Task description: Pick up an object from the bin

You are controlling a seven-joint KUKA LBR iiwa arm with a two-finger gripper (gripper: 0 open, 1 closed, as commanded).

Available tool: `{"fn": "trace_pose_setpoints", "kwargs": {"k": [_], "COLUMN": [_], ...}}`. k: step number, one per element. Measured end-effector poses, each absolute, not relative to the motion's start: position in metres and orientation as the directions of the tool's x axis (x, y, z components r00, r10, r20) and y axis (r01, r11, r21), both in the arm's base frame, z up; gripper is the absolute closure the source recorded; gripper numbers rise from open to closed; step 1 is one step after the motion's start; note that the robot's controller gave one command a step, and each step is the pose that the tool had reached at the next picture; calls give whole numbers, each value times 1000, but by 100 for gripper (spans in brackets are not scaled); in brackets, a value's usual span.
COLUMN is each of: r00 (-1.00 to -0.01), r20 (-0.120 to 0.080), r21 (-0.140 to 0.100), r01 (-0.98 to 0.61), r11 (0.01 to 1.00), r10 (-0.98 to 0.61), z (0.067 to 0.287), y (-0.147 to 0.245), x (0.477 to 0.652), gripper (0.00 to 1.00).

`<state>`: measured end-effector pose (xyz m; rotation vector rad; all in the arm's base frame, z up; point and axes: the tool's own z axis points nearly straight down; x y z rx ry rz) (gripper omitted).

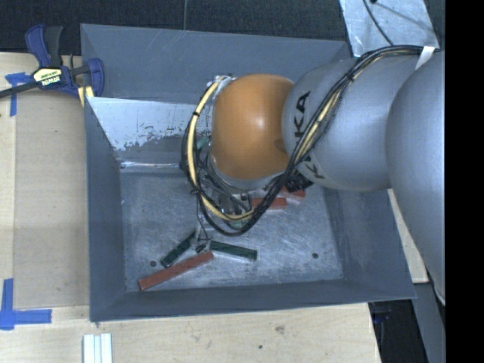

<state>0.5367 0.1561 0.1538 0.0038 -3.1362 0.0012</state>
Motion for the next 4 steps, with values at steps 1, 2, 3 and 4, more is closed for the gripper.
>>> {"fn": "trace_pose_setpoints", "kwargs": {"k": [1,2,3,4], "r00": [-903,-673,-660,-335], "r20": [4,-5,-6,-4], "r21": [1,-1,-2,-2], "r01": [-429,-740,-751,-942], "r11": [903,673,660,335], "r10": [-429,-740,-751,-942], "z": [69,101,105,70], "y": [157,158,139,153], "x": [523,508,518,523], "gripper": [0,0,0,0]}}
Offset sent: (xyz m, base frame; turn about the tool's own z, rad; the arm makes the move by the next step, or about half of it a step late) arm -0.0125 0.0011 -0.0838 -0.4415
